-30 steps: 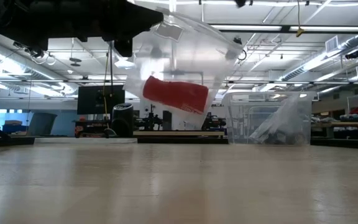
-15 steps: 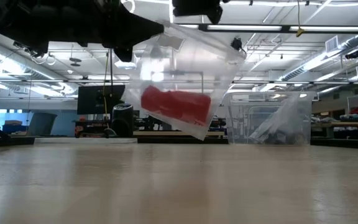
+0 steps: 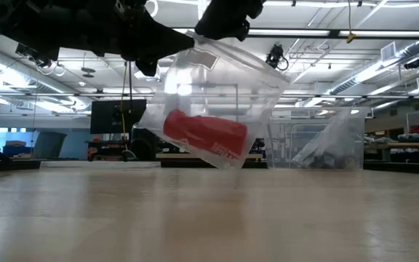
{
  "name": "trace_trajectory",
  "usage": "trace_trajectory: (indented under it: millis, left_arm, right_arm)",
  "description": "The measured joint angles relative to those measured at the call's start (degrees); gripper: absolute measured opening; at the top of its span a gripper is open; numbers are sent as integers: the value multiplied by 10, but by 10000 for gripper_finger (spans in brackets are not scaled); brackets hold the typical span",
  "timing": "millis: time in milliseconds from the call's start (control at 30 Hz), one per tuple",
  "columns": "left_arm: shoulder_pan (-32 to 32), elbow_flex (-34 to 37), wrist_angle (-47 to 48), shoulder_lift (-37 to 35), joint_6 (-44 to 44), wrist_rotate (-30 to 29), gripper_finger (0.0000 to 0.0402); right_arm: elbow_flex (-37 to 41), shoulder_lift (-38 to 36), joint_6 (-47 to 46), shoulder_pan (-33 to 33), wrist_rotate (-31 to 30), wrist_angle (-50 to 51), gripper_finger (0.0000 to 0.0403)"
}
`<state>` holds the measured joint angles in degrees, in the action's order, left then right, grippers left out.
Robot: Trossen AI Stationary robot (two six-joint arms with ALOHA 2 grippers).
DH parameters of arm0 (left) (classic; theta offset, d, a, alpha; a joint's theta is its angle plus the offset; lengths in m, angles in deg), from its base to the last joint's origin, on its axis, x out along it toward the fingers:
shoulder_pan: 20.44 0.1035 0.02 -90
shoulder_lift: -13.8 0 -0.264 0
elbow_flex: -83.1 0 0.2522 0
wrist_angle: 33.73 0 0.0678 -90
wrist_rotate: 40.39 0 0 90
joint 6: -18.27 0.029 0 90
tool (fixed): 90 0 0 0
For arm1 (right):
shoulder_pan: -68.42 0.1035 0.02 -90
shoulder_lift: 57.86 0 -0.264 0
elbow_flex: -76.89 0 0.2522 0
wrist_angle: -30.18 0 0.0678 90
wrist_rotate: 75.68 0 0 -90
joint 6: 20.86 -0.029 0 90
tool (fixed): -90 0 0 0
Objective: Roll bandage
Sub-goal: Close the transparent zip bag
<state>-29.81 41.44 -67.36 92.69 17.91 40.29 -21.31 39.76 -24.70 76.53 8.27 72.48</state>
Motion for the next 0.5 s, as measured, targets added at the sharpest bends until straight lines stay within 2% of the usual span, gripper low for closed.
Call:
trace_trajectory:
  millis: [100, 300, 500]
  left_arm:
    - [0, 0, 1, 0, 0, 0, 0]
    - [0, 0, 5, 0, 1, 1, 0]
    - [0, 0, 2, 0, 0, -3, 0]
  right_arm:
    - [0, 4, 0, -2, 5, 0, 107]
    - [0, 6, 23, -2, 2, -3, 16]
    - [0, 6, 12, -2, -3, 9, 20]
